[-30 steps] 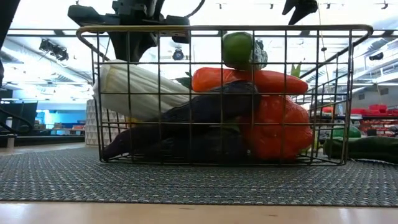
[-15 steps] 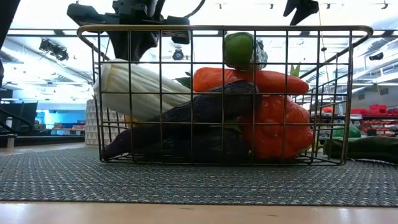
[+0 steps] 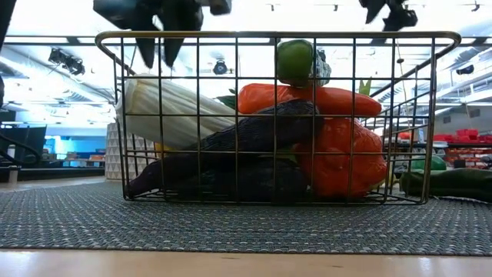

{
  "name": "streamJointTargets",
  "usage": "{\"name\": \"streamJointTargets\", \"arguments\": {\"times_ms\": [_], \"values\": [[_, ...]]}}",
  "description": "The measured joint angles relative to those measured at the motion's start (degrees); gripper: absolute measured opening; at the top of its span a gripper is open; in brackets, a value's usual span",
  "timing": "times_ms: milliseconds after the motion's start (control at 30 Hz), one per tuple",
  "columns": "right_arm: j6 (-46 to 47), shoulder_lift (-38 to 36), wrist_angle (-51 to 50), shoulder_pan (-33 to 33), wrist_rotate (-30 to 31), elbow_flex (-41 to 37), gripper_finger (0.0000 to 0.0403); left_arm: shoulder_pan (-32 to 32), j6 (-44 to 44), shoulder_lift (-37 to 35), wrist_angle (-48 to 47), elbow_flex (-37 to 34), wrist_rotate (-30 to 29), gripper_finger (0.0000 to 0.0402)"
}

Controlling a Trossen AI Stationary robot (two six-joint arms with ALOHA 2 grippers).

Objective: Build produce basket
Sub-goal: Put the green grapes into the gold wire basket

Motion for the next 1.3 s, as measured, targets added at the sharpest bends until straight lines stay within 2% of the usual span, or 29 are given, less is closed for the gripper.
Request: {"name": "streamJointTargets", "arguments": {"times_ms": [233,433,600,700,800,933,1300], "values": [[11.77,-3.53,4.09,5.59,3.32,-18.47,0.0347,3.03,12.28,-4.91,0.67,3.06,-4.91,0.0172],[19.74,-4.84,18.56,12.05,0.0,-34.47,0.0347,3.36,21.62,-7.26,1.02,7.21,-10.22,0.0178],[23.46,-3.21,32.72,16.83,-1.91,-43.68,0.0347,3.34,25.22,-7.7,1.5,10.96,-12.77,0.0174],[22.48,-2.08,41.98,19.04,-0.81,-46.48,0.0347,3.34,27.11,-7.82,2.01,13.27,-13.36,0.0173],[19.01,-0.27,46.55,21.15,2.22,-47.52,0.0347,3.34,28.92,-7.82,2.05,15.14,-13.41,0.0175],[11.86,2.78,47.18,23.09,4.08,-47.69,0.0347,3.34,28.99,-7.8,1.44,16.94,-13.39,0.0178],[5.8,14.08,50.63,24.6,3.06,-47.65,0.0347,3.34,25.97,-7.75,3.1,17.56,-13.8,0.0175]]}}
